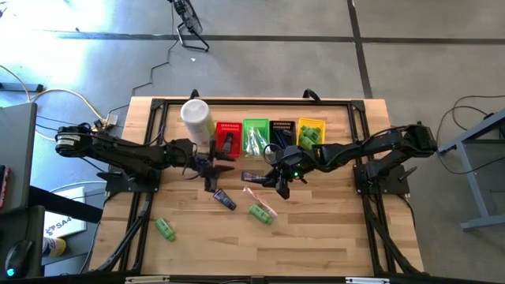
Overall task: Pick & Place Travel size toiletries
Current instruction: Put the blue shave cream into the red bin
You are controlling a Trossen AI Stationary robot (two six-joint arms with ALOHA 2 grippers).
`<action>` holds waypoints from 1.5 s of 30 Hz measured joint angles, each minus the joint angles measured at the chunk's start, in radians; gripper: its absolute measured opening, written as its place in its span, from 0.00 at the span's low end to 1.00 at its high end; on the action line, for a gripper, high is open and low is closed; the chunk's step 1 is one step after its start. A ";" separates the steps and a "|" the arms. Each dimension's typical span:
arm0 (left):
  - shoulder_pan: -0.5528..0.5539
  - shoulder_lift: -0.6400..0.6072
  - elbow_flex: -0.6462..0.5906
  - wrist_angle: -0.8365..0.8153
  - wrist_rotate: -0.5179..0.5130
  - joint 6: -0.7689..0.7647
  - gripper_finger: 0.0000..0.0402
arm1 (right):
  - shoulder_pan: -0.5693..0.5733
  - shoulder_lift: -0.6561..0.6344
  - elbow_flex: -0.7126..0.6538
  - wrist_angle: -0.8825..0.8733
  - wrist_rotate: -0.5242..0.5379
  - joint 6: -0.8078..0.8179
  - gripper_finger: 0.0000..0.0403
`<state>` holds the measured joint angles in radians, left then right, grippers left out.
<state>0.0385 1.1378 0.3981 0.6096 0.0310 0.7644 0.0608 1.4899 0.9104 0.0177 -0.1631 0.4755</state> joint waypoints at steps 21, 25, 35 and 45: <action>-0.015 0.179 0.091 0.045 0.086 0.011 0.45 | -0.005 0.000 0.000 0.002 0.004 -0.001 0.33; -0.015 0.212 0.118 0.045 0.087 0.007 0.45 | -0.005 0.000 0.000 0.002 0.004 -0.001 0.33; -0.015 0.217 0.146 0.047 0.142 -0.074 0.45 | -0.005 0.000 0.000 0.001 0.004 -0.001 0.33; -0.042 0.217 0.146 0.047 0.195 -0.089 0.45 | -0.005 0.000 0.000 0.000 0.004 -0.001 0.32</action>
<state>-0.0031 1.3544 0.5441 0.6567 0.2261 0.6757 0.0559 1.4899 0.9100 0.0177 -0.1593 0.4744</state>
